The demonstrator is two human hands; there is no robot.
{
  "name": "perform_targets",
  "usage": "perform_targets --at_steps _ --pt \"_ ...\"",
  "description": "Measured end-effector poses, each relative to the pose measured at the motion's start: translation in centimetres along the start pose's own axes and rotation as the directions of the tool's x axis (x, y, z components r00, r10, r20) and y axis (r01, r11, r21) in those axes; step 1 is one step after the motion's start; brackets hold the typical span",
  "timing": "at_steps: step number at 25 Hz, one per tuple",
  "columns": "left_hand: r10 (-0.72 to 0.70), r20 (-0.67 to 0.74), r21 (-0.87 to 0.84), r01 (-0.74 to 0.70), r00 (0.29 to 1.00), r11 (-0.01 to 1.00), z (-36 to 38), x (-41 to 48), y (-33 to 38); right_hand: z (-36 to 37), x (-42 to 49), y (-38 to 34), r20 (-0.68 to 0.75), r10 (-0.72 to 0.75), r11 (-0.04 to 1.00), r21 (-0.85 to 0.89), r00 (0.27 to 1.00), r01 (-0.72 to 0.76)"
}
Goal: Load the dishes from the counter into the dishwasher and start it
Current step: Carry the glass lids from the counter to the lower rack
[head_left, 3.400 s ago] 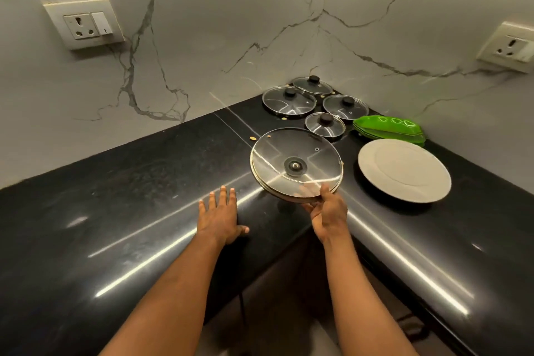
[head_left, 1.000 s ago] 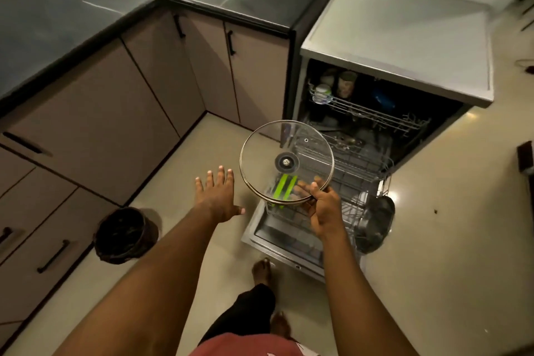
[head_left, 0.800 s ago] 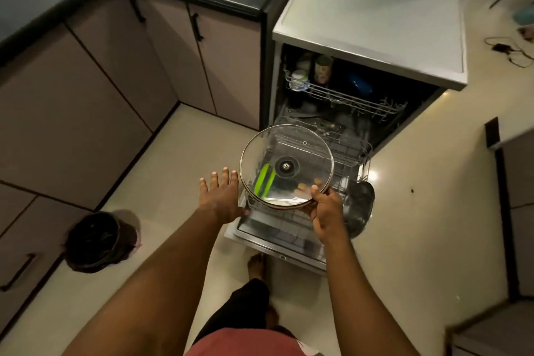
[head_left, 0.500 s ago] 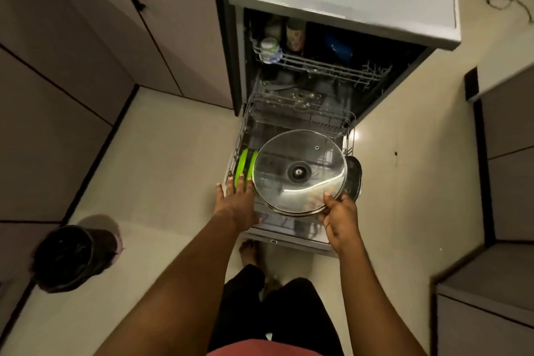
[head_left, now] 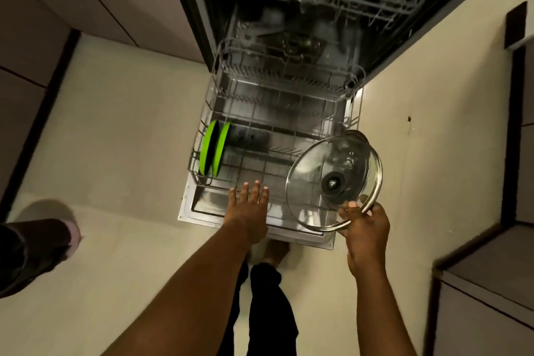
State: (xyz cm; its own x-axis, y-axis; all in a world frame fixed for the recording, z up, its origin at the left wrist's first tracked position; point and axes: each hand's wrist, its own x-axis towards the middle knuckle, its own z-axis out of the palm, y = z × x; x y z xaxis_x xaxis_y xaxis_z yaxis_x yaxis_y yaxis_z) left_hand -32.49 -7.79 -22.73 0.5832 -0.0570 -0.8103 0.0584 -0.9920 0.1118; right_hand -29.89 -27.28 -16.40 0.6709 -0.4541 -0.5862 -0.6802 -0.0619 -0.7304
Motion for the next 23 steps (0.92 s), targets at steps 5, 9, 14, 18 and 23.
perform_targets --at_steps 5,9,14,18,23 --pt "0.006 0.079 0.046 -0.010 0.997 0.999 2.9 6.9 1.8 0.4 5.1 3.0 -0.083 -0.217 0.925 -0.336 0.973 0.178" --pt "0.024 0.171 0.072 -0.037 0.985 0.997 4.3 9.6 2.3 1.2 6.9 4.0 -0.108 -0.306 0.856 -0.466 0.946 0.224" --pt "0.035 0.248 0.067 -0.054 0.968 0.996 5.4 10.6 2.5 1.9 7.4 4.3 -0.171 -0.324 0.836 -0.511 0.930 0.198" --pt "0.042 0.276 0.086 -0.068 0.960 0.994 5.2 10.9 2.4 2.7 7.6 3.6 -0.190 -0.363 0.826 -0.520 0.912 0.220" --pt "0.044 0.292 0.091 -0.074 0.955 0.993 4.9 11.1 2.5 4.0 9.4 3.9 -0.188 -0.371 0.808 -0.548 0.909 0.216"
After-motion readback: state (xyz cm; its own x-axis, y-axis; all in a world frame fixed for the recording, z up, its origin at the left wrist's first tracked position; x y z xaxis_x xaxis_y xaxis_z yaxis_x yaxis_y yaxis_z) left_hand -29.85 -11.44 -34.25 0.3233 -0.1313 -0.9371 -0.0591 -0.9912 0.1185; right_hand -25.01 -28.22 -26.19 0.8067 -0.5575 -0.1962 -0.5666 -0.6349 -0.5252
